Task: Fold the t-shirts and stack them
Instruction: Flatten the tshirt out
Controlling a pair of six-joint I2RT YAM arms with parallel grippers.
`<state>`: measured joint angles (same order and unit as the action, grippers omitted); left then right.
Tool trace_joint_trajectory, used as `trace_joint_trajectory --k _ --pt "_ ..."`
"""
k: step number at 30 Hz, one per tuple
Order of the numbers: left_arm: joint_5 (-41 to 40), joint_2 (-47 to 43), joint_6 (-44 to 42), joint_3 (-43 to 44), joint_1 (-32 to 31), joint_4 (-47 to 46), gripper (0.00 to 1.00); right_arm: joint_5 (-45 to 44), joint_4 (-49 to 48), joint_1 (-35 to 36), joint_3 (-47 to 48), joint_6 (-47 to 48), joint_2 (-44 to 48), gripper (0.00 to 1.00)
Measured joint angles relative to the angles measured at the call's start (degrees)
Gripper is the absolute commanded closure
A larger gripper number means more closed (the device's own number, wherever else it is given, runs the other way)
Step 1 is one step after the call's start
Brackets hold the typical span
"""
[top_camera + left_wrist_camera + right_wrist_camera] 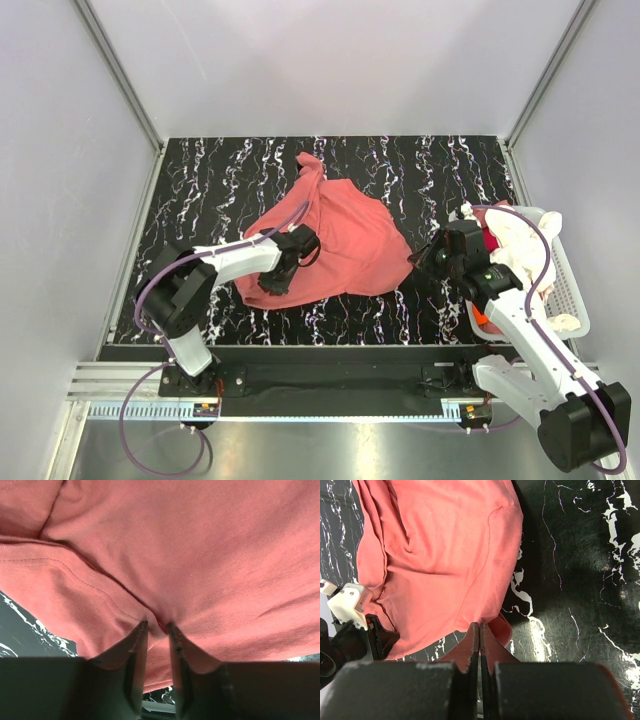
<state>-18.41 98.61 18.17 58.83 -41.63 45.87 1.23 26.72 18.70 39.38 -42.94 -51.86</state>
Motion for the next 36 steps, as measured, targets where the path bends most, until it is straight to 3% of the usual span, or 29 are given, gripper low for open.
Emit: trace_joint_trajectory --k 2,3,8,15,17,20,28,32,36 --pt "-0.3 0.0 0.0 0.0 0.0 0.2 0.74 0.0 0.0 0.0 0.0 0.0 0.0 1.0" --pt "-0.5 0.0 0.0 0.0 0.0 0.3 0.67 0.0 0.0 0.0 0.0 0.0 0.0 1.0" --pt "-1.2 0.0 0.2 0.1 0.0 1.1 0.67 0.0 0.0 0.0 -0.1 0.0 0.0 1.0" --pt "-1.5 0.0 0.0 0.7 0.0 1.4 0.75 0.0 0.0 0.0 -0.1 0.0 0.0 1.0" --pt "-1.5 0.0 -0.2 1.0 0.0 1.3 0.82 0.0 0.0 0.0 -0.1 0.0 -0.1 1.0" --pt "-1.6 0.0 -0.4 1.5 0.0 1.4 1.0 0.0 0.0 0.0 -0.1 0.0 -0.1 1.0" --pt "-3.6 -1.5 0.0 3.9 0.1 2.9 1.0 -0.1 0.2 0.0 -0.5 -0.4 -0.1 1.0" --pt "-6.7 -5.5 1.1 10.0 0.6 7.4 1.0 -1.8 3.4 0.0 1.5 -0.2 -0.5 1.0" --pt "-10.7 -11.5 1.4 25.2 1.8 11.3 1.0 -5.8 10.6 0.0 12.2 0.5 -1.7 1.0"
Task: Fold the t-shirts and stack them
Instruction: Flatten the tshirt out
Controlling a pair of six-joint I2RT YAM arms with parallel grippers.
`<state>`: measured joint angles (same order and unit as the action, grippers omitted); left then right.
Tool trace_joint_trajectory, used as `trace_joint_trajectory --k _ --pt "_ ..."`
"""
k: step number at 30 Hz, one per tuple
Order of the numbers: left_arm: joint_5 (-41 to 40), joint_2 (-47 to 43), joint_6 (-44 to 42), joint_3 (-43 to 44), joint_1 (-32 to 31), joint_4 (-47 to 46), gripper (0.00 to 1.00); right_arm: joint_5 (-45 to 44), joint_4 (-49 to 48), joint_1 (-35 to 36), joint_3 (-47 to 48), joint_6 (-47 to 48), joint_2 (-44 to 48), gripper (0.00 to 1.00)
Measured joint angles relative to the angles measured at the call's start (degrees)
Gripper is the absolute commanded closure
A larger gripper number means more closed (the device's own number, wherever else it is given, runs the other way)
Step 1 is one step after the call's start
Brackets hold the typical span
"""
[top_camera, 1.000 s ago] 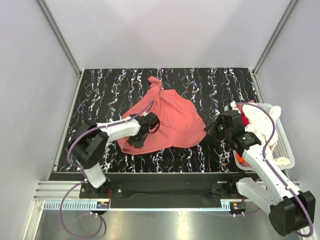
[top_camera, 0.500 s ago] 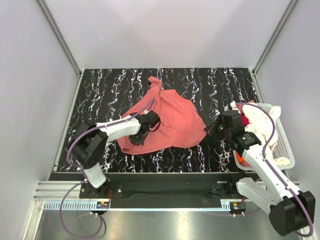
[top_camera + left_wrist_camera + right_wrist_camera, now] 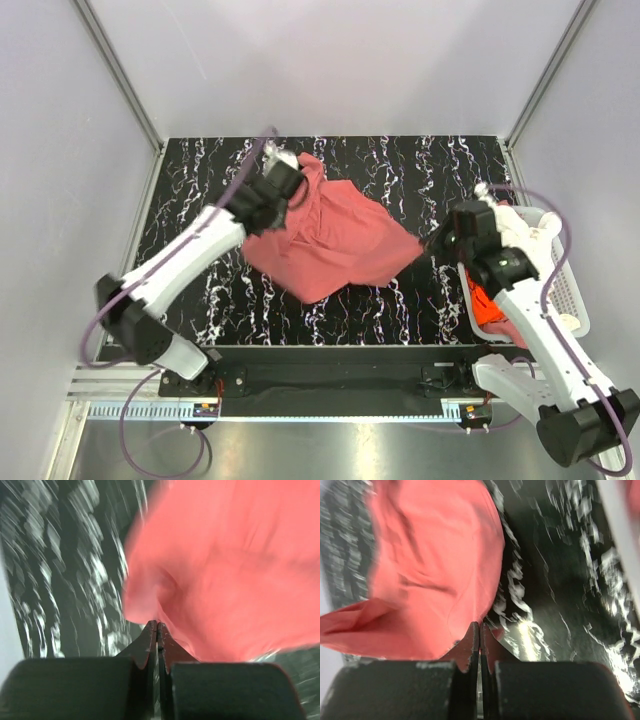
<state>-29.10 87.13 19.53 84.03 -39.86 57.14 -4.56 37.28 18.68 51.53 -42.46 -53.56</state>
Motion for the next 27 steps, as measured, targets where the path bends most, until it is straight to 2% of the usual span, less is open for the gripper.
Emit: trace_joint_trajectory --k 2,6,11,16,19,22,24,27 --pt "-2.1 -4.2 0.2 8.4 0.5 0.2 1.0 -1.6 3.0 0.0 8.3 0.7 -0.2 1.0" --pt "-4.5 -16.6 2.6 18.1 0.6 0.0 1.0 -2.7 5.0 0.0 21.7 1.3 1.1 1.0" --pt "-4.6 -34.4 7.8 19.8 0.6 0.8 1.0 -3.9 12.2 0.0 31.6 0.2 6.9 1.0" --pt "-3.8 -46.0 12.0 19.9 0.7 2.0 1.0 -5.1 19.6 0.0 38.6 -3.4 16.0 1.0" --pt "-3.0 -48.0 13.6 19.9 0.7 2.8 1.0 -5.7 22.3 0.0 43.4 -5.4 19.7 1.0" --pt "-2.4 -47.0 14.0 19.6 0.7 3.5 1.0 -5.9 22.4 0.0 46.0 -5.5 19.3 1.0" --pt "-2.8 -45.2 13.6 19.0 0.7 3.2 1.0 -5.9 22.4 0.0 46.4 -4.8 17.0 1.0" --pt "-5.0 -39.9 10.7 16.7 0.8 0.6 1.0 -5.7 20.2 0.0 46.6 -2.6 8.8 1.0"
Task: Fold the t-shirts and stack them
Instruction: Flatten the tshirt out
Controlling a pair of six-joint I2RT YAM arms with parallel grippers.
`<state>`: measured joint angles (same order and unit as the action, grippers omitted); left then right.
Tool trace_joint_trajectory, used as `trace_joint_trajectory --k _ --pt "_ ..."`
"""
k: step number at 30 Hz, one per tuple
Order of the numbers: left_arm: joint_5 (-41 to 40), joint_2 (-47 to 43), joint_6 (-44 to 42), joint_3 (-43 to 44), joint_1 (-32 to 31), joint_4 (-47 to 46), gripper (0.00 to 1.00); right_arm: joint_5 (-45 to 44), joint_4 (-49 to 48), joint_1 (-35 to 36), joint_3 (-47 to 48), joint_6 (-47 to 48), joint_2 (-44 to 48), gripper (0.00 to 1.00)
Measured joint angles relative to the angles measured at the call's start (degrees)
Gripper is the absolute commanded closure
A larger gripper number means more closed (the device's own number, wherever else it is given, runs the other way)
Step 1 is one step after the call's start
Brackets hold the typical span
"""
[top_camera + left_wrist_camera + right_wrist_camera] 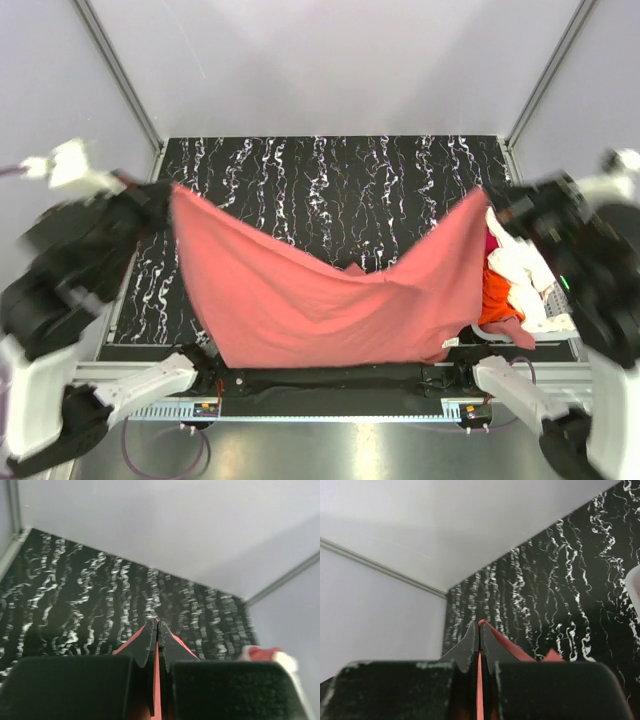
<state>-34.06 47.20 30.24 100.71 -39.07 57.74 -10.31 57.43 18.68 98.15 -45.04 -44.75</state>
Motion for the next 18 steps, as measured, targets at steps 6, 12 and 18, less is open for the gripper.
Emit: trace_joint_trajectory --k 6,12,18 --pt "0.4 22.5 -5.0 4.8 9.0 -6.4 1.0 -2.8 -7.1 0.0 7.4 6.4 -27.5 1.0" --pt "5.7 39.1 -4.9 16.0 21.6 -8.3 1.0 -5.3 -6.5 -0.4 30.5 14.6 -52.0 1.0" --pt "7.5 34.8 -4.8 21.2 25.0 -10.1 1.0 -8.2 -4.9 -0.6 45.8 19.1 -53.3 1.0"
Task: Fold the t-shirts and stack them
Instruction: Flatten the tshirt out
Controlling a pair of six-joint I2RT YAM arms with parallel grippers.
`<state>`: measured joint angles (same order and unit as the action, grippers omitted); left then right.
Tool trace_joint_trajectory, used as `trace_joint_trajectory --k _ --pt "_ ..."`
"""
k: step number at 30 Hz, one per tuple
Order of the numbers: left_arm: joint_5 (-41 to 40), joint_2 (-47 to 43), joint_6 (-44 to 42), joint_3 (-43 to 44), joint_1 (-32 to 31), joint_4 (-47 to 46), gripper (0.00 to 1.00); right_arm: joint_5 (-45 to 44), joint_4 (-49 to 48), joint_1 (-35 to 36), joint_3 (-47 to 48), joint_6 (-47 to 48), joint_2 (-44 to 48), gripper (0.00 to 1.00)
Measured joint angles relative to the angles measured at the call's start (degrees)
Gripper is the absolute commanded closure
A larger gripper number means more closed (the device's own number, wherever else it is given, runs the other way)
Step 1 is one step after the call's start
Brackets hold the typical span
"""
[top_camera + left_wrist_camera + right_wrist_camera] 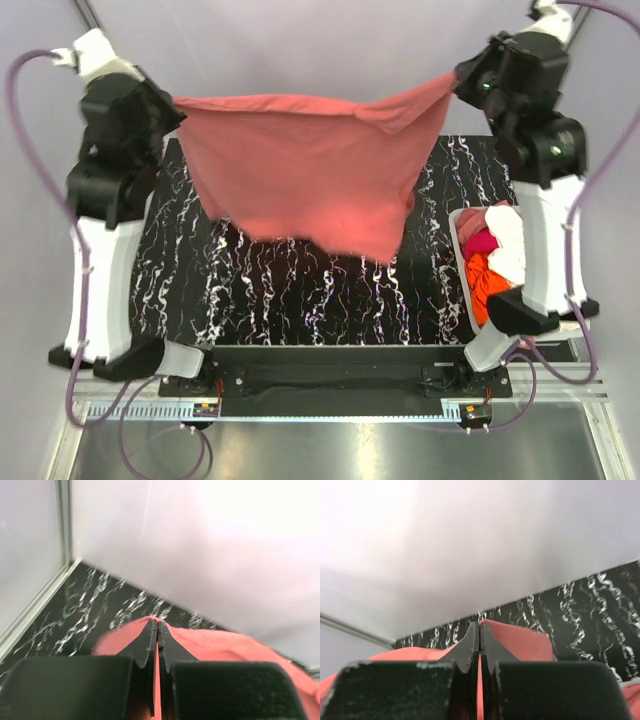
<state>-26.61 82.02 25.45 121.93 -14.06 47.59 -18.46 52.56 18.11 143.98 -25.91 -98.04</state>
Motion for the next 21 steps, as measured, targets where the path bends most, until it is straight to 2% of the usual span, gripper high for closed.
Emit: trace_joint_trajectory --k 8,16,21 --pt "1.4 -21.1 0.1 -11.0 -0.1 -6.5 1.0 -2.3 -0.2 -0.3 -9.1 -0.1 18.8 1.0" --pt "6.8 -33.3 2.4 -15.6 -0.1 -8.3 1.0 -0.3 0.8 -0.3 -21.5 -6.7 38.3 1.0" --pt "8.7 -40.9 4.4 -16.5 -0.1 -7.0 1.0 1.0 1.4 -0.3 -24.1 -9.9 47.7 1.0"
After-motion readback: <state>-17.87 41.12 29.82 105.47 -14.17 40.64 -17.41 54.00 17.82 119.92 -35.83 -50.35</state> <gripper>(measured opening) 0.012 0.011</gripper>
